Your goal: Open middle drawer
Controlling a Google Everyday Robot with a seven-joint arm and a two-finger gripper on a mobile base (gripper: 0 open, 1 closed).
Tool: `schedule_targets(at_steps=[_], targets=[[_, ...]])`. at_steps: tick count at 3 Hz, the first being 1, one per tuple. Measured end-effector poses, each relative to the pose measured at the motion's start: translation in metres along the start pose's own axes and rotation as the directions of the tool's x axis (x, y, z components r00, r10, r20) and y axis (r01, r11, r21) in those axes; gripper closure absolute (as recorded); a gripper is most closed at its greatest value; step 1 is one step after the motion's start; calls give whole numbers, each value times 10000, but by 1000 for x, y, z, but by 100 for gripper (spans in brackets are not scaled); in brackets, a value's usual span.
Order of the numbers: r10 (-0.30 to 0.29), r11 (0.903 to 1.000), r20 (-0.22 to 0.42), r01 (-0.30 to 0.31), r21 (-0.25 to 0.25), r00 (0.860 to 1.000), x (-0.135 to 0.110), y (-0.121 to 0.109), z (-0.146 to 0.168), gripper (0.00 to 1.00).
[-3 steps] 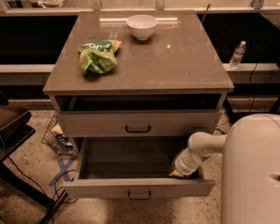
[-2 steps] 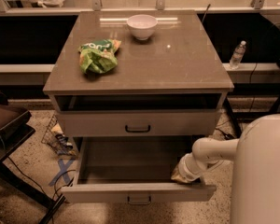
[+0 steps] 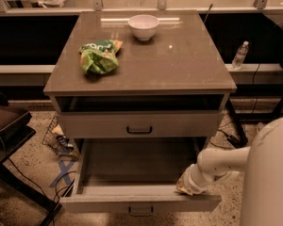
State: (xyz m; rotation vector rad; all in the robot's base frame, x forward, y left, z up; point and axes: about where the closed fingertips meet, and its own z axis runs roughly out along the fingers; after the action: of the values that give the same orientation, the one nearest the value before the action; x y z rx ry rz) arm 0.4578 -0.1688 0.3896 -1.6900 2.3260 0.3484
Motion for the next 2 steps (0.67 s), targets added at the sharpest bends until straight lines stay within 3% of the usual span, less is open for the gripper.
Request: schedule_targets(at_steps=[1, 2], targets=[[117, 9999, -92, -117, -27, 9999, 4, 10, -5, 100], [362, 9978, -449, -387, -541, 9983, 24, 62, -18, 100]])
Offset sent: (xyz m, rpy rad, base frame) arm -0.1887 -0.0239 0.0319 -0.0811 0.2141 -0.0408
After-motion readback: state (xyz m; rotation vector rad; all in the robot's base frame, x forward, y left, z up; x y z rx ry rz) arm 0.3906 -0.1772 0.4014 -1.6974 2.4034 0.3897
